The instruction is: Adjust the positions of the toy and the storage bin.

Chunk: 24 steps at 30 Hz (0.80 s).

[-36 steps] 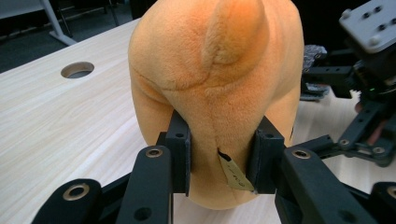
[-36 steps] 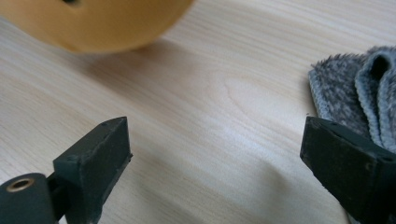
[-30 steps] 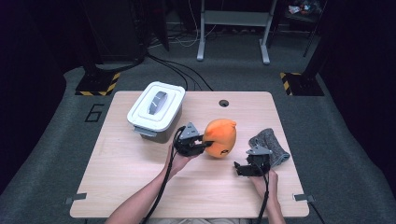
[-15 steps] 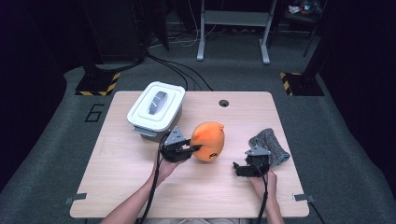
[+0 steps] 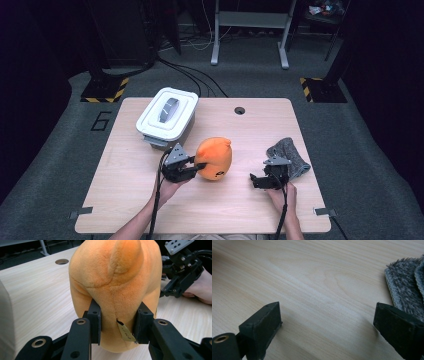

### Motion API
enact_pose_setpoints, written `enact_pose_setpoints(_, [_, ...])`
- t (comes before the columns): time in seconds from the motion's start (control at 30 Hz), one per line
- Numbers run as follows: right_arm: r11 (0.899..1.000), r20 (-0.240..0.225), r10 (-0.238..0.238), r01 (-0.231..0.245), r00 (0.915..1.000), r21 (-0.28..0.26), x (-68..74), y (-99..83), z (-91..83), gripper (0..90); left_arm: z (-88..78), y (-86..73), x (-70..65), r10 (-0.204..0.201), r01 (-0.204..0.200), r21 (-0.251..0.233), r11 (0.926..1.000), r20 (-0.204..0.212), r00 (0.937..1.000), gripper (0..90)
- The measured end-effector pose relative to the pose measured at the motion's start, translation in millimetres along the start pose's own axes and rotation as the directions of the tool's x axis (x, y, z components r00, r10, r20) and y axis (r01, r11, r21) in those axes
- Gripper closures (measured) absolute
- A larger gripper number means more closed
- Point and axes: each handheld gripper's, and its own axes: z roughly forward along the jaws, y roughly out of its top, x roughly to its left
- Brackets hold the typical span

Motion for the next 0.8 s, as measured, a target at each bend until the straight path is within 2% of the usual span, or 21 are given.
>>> enact_pose_setpoints(0.23, [1.0,-0.001,-0.001,0.001,1.0,0.0,-0.2,0.0,0.0,6.9,-19.3,-10.5,-0.5,-0.008,0.008,0.005,1.0,-0.01,0.9999,64.8])
enact_pose_setpoints(0.27, [1.0,0.001,0.011,-0.011,0.9999,-0.003,0.5,0.2,0.3,7.0,-21.6,-12.2,-0.6,-0.01,0.01,-0.002,0.9999,-0.019,0.9998,64.8])
enact_pose_setpoints(0.4, [1.0,0.0,0.001,-0.001,1.0,0.0,0.0,0.0,0.0,6.9,-34.7,-18.9,-1.8,-0.039,0.038,-0.022,0.999,-0.028,0.9988,64.7])
enact_pose_setpoints(0.53, [1.0,0.0,0.001,-0.001,1.0,0.0,0.0,0.0,0.0,6.9,-49.4,-26.7,-2.6,-0.039,0.038,-0.023,0.999,-0.044,0.9983,64.5])
enact_pose_setpoints(0.8, [1.0,0.005,0.019,-0.018,0.9998,-0.004,0.9,0.4,0.7,6.9,-79.4,-46.5,1.7,-0.084,0.081,-0.035,0.9961,-0.093,0.9921,64.2])
